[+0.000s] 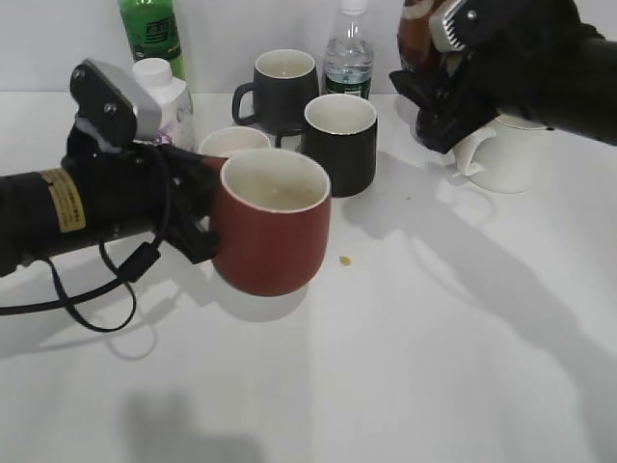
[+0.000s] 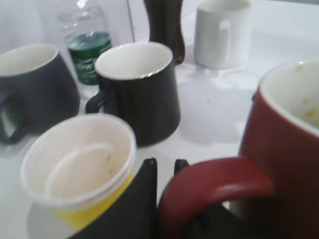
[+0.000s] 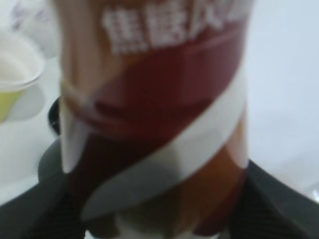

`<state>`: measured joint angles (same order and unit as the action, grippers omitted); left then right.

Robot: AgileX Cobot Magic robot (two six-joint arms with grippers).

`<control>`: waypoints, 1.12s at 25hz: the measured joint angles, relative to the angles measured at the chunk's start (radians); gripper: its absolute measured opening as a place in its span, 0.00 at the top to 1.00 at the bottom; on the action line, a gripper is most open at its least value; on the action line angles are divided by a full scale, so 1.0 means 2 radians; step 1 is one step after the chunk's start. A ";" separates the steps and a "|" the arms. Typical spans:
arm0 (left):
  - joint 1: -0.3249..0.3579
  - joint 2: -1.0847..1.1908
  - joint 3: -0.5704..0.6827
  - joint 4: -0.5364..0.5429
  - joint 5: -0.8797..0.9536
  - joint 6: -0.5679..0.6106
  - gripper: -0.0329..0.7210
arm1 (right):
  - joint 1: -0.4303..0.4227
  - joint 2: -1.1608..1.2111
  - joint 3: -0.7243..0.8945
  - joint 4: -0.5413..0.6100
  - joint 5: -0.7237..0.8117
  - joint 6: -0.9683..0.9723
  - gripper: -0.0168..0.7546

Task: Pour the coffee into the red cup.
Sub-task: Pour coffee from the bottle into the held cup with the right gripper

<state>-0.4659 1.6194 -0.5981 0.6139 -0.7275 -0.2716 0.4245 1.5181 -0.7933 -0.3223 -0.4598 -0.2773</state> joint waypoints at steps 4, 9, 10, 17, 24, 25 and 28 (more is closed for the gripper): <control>-0.002 0.000 -0.005 0.000 -0.003 0.000 0.86 | 0.001 0.009 -0.006 -0.038 -0.004 -0.002 0.31; -0.002 0.000 -0.005 0.000 -0.003 0.000 0.86 | 0.002 0.027 -0.006 -0.091 -0.024 -0.038 0.31; -0.002 0.000 -0.005 0.000 -0.003 0.000 0.86 | 0.002 0.030 -0.006 -0.097 -0.029 -0.050 0.31; -0.008 0.013 -0.021 0.002 -0.007 0.000 0.86 | 0.002 0.032 -0.006 -0.111 -0.040 -0.146 0.31; -0.025 0.039 -0.040 0.005 -0.007 0.000 0.86 | 0.002 0.032 -0.006 -0.112 -0.042 -0.217 0.31; -0.025 0.039 -0.040 0.005 -0.008 0.000 0.86 | 0.002 0.032 -0.006 -0.112 -0.042 -0.224 0.31; -0.025 0.040 -0.043 0.005 -0.011 0.000 0.86 | 0.002 0.032 -0.006 -0.113 -0.042 -0.243 0.31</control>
<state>-0.5151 1.6984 -0.6842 0.6240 -0.7500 -0.2724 0.4295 1.5825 -0.8061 -0.5477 -0.5433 -0.7634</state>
